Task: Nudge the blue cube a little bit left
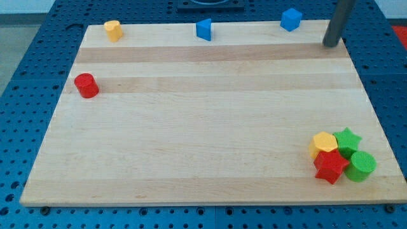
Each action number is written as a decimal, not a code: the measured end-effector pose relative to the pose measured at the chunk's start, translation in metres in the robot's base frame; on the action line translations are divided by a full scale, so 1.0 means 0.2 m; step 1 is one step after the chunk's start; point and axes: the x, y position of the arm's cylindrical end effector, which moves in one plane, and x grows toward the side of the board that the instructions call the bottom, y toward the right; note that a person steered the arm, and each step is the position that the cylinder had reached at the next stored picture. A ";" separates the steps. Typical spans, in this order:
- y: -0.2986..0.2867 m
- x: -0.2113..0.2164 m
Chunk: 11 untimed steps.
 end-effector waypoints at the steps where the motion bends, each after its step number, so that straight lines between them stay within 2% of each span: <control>1: 0.02 -0.26; 2: -0.01 -0.26; 3: -0.21 -0.26; 4: -0.73 -0.16; 5: -1.11 0.33; 6: -1.06 0.41; 7: -0.69 0.18; 8: -0.36 -0.19; 9: -0.32 -0.26; 11: -0.34 -0.26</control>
